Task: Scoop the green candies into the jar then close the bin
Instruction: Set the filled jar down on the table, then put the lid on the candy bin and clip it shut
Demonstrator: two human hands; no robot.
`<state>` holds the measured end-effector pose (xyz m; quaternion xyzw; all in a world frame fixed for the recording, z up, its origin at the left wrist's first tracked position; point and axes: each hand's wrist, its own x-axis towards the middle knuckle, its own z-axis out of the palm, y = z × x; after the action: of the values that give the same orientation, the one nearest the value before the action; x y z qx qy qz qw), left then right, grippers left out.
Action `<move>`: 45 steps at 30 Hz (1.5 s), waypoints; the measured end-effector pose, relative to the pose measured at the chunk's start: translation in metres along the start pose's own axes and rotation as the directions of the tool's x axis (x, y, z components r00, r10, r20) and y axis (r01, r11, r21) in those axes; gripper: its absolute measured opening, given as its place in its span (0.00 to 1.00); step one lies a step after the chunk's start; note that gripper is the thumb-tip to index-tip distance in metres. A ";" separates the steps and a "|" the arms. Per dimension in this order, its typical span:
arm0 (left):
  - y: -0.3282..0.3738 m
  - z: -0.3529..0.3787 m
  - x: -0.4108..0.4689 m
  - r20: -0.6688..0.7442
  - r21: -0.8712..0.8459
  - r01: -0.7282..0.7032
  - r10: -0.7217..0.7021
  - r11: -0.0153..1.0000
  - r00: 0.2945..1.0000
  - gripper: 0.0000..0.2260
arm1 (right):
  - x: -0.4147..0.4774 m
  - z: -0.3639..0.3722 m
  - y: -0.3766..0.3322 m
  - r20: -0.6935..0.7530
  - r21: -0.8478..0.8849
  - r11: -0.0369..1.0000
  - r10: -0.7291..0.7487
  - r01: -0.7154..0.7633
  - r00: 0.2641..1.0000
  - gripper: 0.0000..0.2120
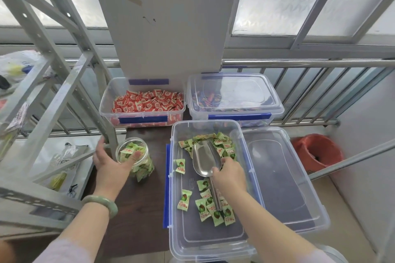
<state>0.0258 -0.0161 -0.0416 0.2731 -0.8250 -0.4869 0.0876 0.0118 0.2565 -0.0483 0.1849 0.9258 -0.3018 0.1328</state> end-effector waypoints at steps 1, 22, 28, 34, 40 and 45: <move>0.004 -0.002 -0.002 -0.097 0.021 -0.093 0.095 0.995 0.991 0.34 | -0.002 -0.005 -0.002 -0.031 0.013 0.999 -0.036 0.036 0.999 0.22; 0.117 0.182 -0.155 0.594 -0.190 -0.266 0.326 0.945 0.735 0.17 | 0.058 -0.133 0.137 -0.274 0.016 0.991 -0.125 0.135 0.954 0.15; 0.137 0.257 -0.196 0.678 -0.001 -0.155 0.115 0.988 0.726 0.21 | 0.091 -0.149 0.195 -0.154 -0.057 0.994 -0.102 0.094 0.983 0.18; 0.130 0.298 -0.211 0.608 0.215 0.252 -0.331 0.944 0.722 0.31 | 0.113 -0.146 0.223 -0.002 -0.153 0.986 -0.068 0.067 0.998 0.25; 0.125 0.318 -0.219 0.478 0.294 0.430 -0.521 0.854 0.707 0.35 | 0.124 -0.139 0.235 0.164 -0.118 0.992 0.051 -0.031 0.985 0.35; 0.126 0.328 -0.215 0.413 0.311 0.488 -0.578 0.816 0.703 0.36 | 0.129 -0.141 0.236 0.226 0.006 0.995 0.098 -0.102 0.969 0.35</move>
<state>0.0253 0.3942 -0.0754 0.3748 -0.7443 -0.4681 -0.2941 -0.0237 0.5525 -0.1044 0.1970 0.8915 -0.3221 0.2504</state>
